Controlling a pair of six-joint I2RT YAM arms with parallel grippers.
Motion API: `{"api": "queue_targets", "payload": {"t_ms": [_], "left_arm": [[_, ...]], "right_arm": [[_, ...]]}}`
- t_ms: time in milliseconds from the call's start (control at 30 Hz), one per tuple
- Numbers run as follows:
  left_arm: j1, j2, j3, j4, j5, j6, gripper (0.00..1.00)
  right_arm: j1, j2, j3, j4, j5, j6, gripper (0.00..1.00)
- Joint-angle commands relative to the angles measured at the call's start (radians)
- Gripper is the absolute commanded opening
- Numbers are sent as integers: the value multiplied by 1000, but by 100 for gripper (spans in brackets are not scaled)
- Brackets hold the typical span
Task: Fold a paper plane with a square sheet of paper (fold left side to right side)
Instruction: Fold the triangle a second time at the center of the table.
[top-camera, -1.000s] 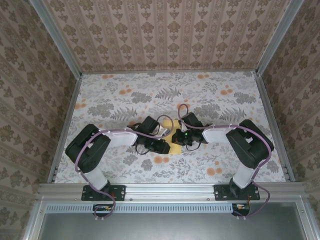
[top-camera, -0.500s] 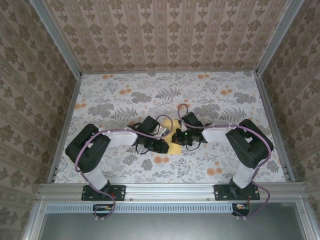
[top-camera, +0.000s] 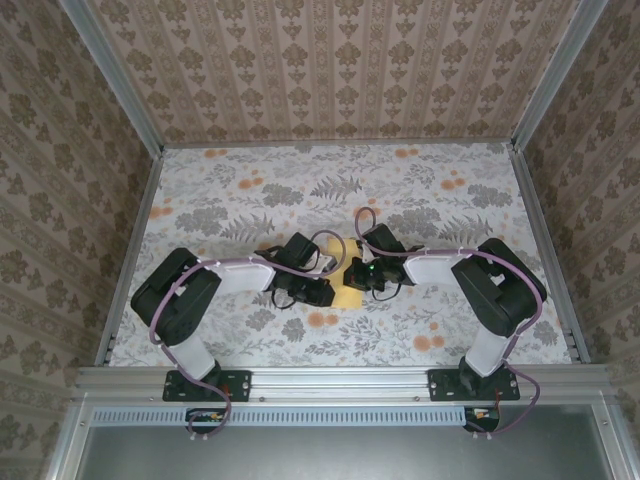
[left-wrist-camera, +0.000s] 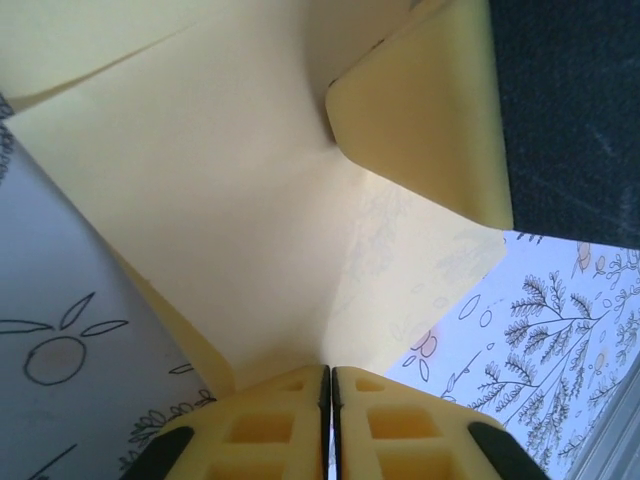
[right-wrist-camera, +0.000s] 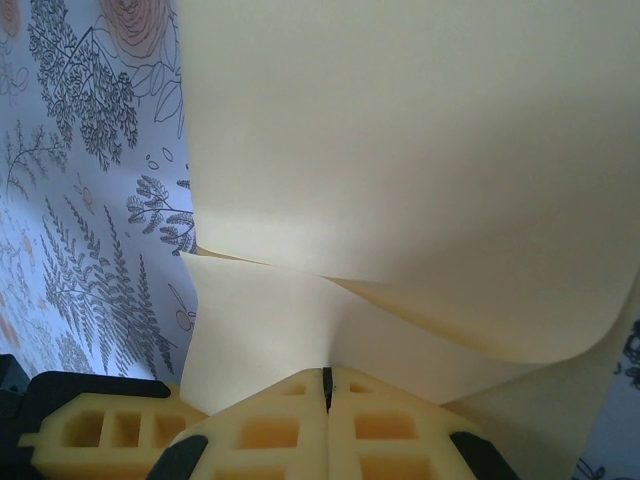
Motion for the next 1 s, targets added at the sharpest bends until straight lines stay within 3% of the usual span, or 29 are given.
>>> {"api": "queue_targets", "payload": {"t_ms": [0,333,967], "left_arm": [[10,0,-44,3,-13,0,9],[18,1,-70,45,10,-14,4],[19,3,-66,36,1,-8,3]], "right_arm": [[1,16,19,-85,18,-53,0],[19,-91,57,-137,-24,-128,0],[77,20,111,-140,-26,-115,0]]}}
